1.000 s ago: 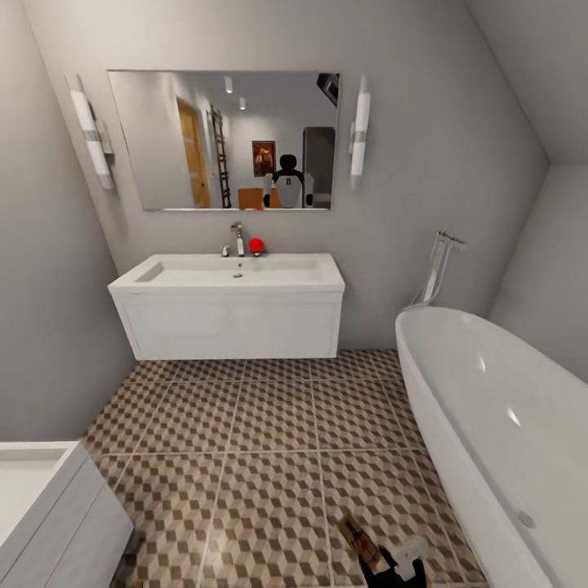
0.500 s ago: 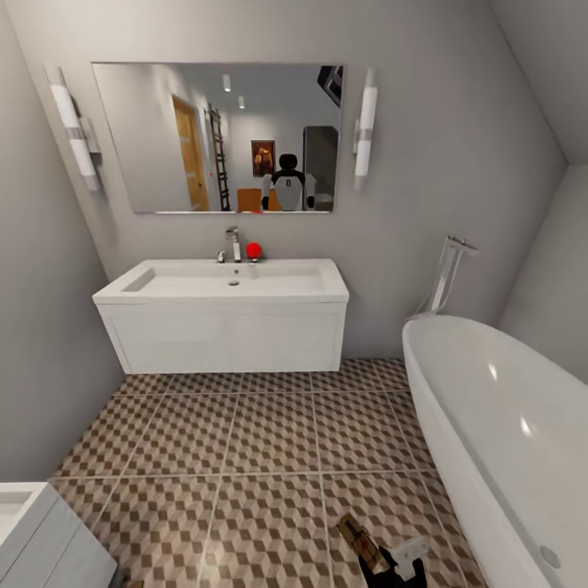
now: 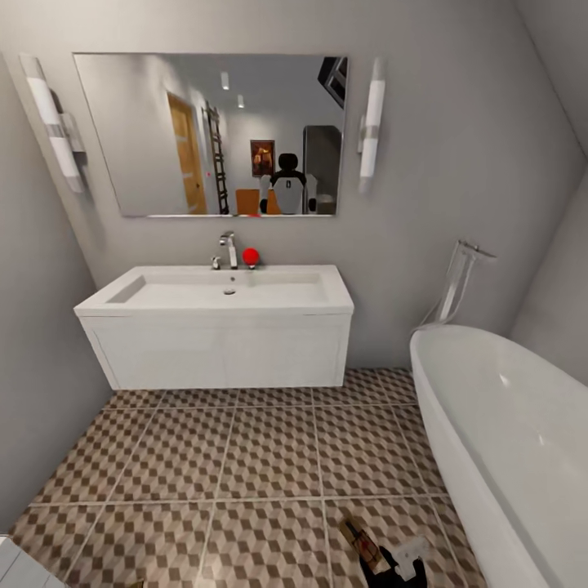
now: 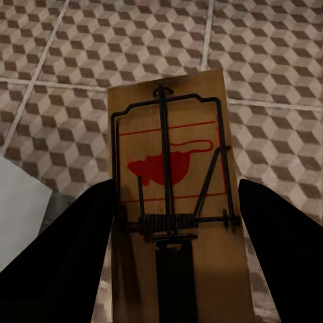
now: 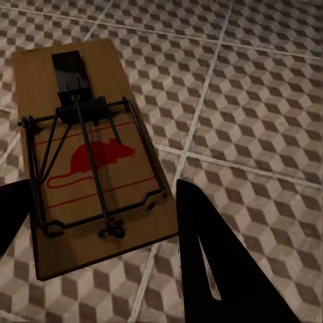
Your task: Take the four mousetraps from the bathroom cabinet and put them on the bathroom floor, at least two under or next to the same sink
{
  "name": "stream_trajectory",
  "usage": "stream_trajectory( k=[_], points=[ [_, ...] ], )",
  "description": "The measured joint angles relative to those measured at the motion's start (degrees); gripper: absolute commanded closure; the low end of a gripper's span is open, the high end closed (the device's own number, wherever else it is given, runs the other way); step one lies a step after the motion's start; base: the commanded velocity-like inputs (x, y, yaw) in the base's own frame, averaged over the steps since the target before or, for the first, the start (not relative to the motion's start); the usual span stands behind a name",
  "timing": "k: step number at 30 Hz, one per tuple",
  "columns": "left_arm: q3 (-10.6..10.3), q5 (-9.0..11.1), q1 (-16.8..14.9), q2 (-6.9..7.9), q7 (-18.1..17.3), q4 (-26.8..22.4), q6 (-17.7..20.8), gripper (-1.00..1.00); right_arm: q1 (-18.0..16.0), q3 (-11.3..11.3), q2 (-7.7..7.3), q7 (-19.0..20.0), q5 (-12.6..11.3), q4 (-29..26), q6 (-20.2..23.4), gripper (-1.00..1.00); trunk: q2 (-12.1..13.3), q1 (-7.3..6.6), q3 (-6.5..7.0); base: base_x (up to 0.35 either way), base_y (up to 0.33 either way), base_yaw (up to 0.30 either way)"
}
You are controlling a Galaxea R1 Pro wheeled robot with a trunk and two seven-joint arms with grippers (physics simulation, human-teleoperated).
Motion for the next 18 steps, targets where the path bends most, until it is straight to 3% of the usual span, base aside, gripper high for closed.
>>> stream_trajectory(
  k=[8, 18],
  points=[
    [0.0, 0.0, -0.02, 0.0, 0.0, 0.01, 0.0, 1.0, 0.0, 0.01, -0.04, 0.0, 0.0, 0.0, 0.0, 1.0, 0.0, 0.0, 0.0, 0.279, 0.0, 0.0],
    [0.0, 0.01, -0.02, 0.0, 0.0, 0.02, -0.04, 1.0, 0.0, 0.03, -0.08, 0.01, 0.0, 0.0, -0.01, 1.0, 0.0, 0.03, 0.0, 0.05, 0.0, 0.0]
  ],
)
